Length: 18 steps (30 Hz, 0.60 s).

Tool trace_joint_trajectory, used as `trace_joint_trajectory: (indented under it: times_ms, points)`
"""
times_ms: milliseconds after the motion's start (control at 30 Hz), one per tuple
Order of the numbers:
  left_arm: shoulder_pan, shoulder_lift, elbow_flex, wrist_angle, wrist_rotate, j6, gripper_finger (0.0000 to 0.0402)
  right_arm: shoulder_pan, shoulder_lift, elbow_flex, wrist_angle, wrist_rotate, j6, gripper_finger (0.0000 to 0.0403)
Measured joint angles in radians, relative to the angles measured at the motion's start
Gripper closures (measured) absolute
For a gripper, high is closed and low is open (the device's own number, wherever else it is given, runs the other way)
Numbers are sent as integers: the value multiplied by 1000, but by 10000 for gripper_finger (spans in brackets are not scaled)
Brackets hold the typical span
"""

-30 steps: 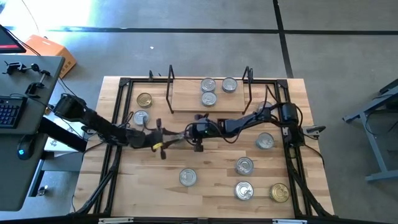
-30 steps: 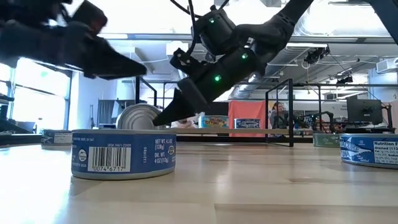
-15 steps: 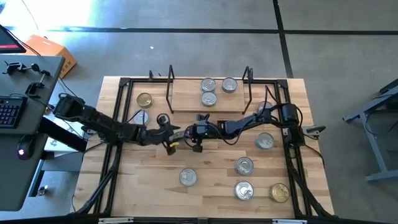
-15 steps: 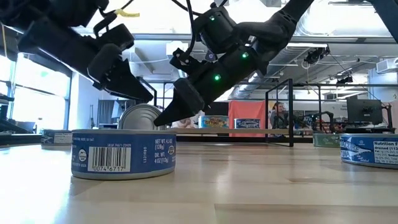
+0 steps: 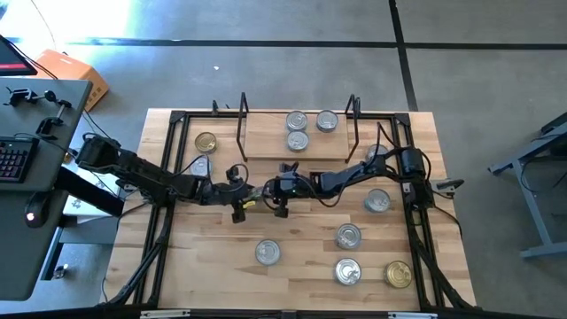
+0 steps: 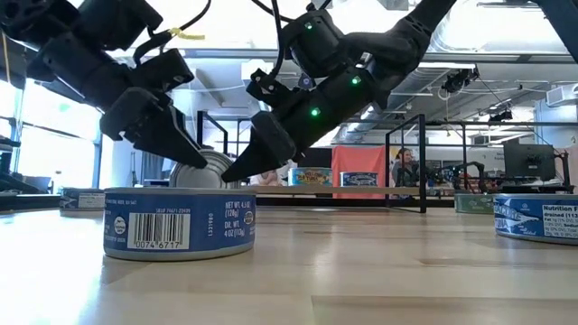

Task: Stack canned seafood by type on shelf
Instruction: Put the green tuna can on the shelf

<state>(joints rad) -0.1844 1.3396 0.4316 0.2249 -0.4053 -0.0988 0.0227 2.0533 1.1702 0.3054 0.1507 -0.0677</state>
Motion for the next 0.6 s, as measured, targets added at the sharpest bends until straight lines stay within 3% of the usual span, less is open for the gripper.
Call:
trace_joint_trajectory:
  times_ms: [100, 333, 467, 600]
  points:
    - [1, 0, 0, 5, -1, -9, 270, -2, 0, 0, -18, -34, -13, 252]
    - [-18, 0, 0, 7, -3, 32, 274, -32, -83, -55, -120, -138, -16, 213]
    - [-30, 0, -1, 22, -9, 28, 274, -53, -103, -168, 26, -189, 7, 210]
    - [-49, 0, -18, 153, -15, 62, 274, -32, -101, -313, 315, -260, 18, 209]
